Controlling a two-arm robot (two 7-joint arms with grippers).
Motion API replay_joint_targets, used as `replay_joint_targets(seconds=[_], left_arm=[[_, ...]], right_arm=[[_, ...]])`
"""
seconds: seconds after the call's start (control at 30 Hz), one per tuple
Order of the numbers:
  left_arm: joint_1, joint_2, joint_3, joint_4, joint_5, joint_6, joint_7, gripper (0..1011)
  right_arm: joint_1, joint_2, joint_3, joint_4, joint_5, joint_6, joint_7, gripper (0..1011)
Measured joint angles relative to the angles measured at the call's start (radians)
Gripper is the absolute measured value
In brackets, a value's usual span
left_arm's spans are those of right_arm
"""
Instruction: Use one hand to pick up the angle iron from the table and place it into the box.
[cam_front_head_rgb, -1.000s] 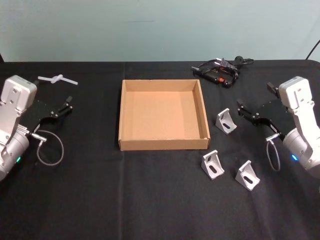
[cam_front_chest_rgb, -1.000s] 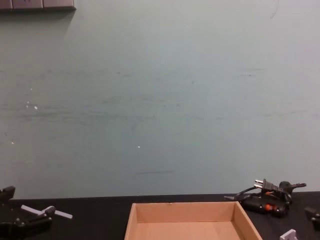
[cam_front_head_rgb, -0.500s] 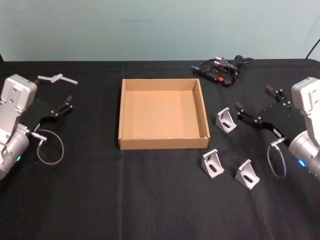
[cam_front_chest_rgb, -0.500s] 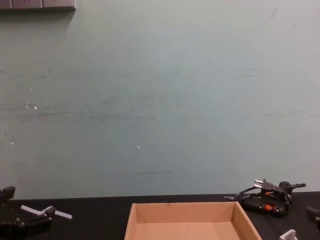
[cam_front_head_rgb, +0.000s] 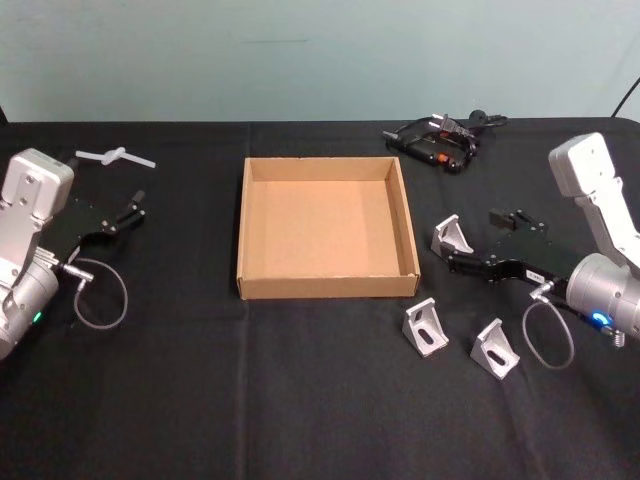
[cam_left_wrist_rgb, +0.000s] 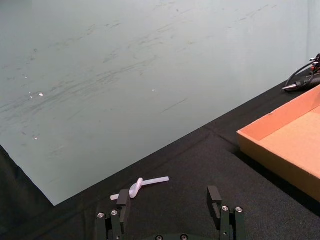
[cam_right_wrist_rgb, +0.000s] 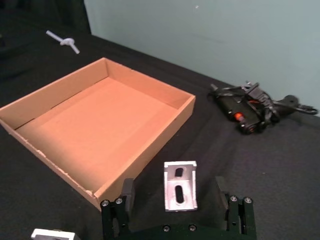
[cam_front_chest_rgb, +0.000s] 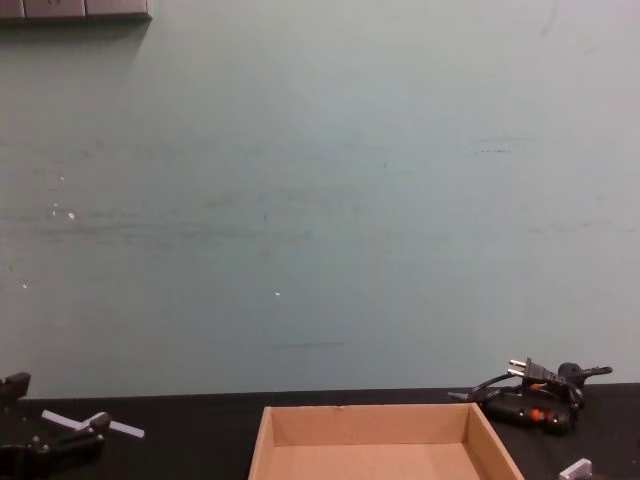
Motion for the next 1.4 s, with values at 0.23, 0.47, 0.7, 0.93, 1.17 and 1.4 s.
replay_joint_targets(seconds=[0.23, 0.47, 0.7, 0.93, 1.17, 1.4], left_arm=[[0.0, 0.0, 0.0, 0.0, 0.0, 0.0, 0.0, 1005], [0.0, 0.0, 0.0, 0.0, 0.0, 0.0, 0.0, 1005], [0.0, 0.0, 0.0, 0.0, 0.0, 0.0, 0.0, 1005], [0.0, 0.0, 0.0, 0.0, 0.0, 0.0, 0.0, 1005], [0.0, 0.0, 0.0, 0.0, 0.0, 0.0, 0.0, 1005], [0.0, 0.0, 0.0, 0.0, 0.0, 0.0, 0.0, 1005]], right_arm=[[0.056, -0.024, -0.018, 0.048, -0.013, 0.061, 0.046, 1003], [0.108, -0.063, -0.018, 0.13, -0.021, 0.08, 0.089, 1003], [0.136, -0.085, -0.017, 0.173, -0.033, 0.081, 0.12, 1003], [0.165, -0.104, -0.027, 0.208, -0.063, 0.078, 0.137, 1003], [0.19, -0.123, -0.033, 0.243, -0.086, 0.074, 0.15, 1002], [0.216, -0.145, -0.033, 0.288, -0.103, 0.065, 0.163, 1003]])
